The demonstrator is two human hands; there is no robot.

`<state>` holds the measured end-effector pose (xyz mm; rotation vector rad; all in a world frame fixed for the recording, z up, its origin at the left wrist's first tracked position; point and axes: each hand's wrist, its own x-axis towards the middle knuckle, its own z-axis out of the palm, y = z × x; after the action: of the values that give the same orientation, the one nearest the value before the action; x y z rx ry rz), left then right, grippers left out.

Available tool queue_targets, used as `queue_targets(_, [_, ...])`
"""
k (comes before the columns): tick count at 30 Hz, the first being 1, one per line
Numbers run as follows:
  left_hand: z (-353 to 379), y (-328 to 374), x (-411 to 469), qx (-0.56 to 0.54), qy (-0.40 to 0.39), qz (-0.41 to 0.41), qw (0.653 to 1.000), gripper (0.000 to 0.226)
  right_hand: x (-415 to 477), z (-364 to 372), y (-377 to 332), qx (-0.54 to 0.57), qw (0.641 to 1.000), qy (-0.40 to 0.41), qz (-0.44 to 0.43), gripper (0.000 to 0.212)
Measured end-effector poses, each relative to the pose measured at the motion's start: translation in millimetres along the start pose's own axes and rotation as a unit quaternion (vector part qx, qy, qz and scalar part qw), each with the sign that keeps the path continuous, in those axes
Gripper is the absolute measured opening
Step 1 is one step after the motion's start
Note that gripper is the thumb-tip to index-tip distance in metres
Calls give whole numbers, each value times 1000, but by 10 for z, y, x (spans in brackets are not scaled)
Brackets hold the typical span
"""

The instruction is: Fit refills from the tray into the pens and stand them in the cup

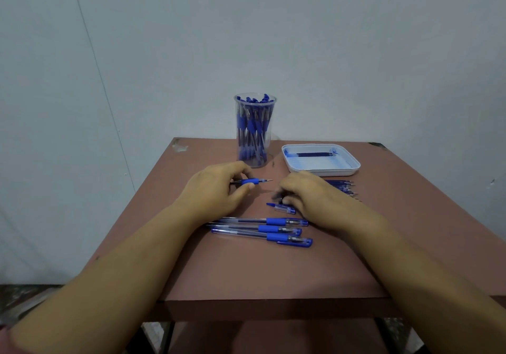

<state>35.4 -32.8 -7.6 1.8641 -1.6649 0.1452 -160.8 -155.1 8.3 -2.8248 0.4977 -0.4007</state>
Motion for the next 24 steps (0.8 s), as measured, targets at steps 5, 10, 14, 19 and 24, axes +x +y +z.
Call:
queue_targets(5, [8, 28, -9, -11, -4, 8, 1000, 11, -47, -55, -64, 46, 991, 122, 4, 14])
queue_targets(10, [32, 75, -14, -29, -1, 34, 999, 13, 17, 25, -144, 61, 990, 126, 1, 9])
queue_targets(14, [6, 81, -21, -8, 2, 29, 1000, 11, -12, -22, -53, 57, 988, 139, 25, 5])
queue_targets(19, [2, 58, -20, 0, 3, 25, 1000, 10, -85, -99, -5, 50, 989, 134, 41, 10])
queue_targets(24, [27, 58, -13, -19, -1, 34, 999, 11, -46, -44, -137, 61, 990, 130, 12, 6])
